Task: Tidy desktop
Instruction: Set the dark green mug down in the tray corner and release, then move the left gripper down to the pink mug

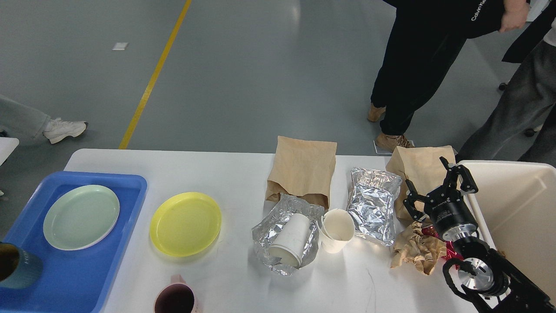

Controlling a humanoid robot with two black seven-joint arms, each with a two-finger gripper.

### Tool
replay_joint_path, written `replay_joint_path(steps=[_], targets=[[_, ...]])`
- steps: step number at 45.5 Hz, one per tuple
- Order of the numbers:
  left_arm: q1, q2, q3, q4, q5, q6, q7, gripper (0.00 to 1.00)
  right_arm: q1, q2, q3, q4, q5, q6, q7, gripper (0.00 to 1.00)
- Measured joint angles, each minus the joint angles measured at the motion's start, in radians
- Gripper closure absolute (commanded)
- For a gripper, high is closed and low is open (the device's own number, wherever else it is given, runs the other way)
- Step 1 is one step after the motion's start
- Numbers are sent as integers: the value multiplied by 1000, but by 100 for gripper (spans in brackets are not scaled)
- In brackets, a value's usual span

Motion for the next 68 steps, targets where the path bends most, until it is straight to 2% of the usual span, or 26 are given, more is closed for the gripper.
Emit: replay_joint_path(steps=[10, 17, 25, 31, 32, 33, 36, 43, 45, 48, 58, 64, 68], targets=[[-7, 17, 9, -15, -29, -15, 4, 6, 0, -1, 0, 0, 0, 0, 0, 0], [-75, 42, 63, -87, -31, -17, 5, 6, 0, 0, 0, 0, 0, 0, 0, 0], [-272, 50, 218, -206, -32, -18, 7, 4, 0, 0, 0, 0, 0, 0, 0, 0], [-469, 43, 294, -298, -28, -37, 20, 4, 0, 0, 0, 0, 0, 0, 0, 0], [-512, 43, 304, -317, -27, -43, 28, 4, 0, 0, 0, 0, 0, 0, 0, 0], [-596, 42, 327, -348, -26, -58, 54, 4, 0, -1, 0, 0, 0, 0, 0, 0], [-689, 31, 358, -374, -25, -75, 97, 4, 0, -1, 0, 0, 0, 0, 0, 0], [-953, -112, 452, -447, -27, -142, 250, 4, 0, -2, 0, 0, 0, 0, 0, 0], [-1024, -174, 471, -486, -33, -165, 285, 4, 0, -2, 0, 0, 0, 0, 0, 0], [-1123, -263, 487, -569, -41, -182, 315, 4, 0, -1, 0, 0, 0, 0, 0, 0], [-1412, -516, 491, -893, -171, -150, 328, 4, 0, -1, 0, 0, 0, 0, 0, 0], [-1545, -661, 486, -1095, -270, -79, 327, 4, 0, -1, 0, 0, 0, 0, 0, 0], [-1621, -711, 462, -1218, -300, -24, 326, 4, 0, -1, 0, 0, 0, 0, 0, 0]])
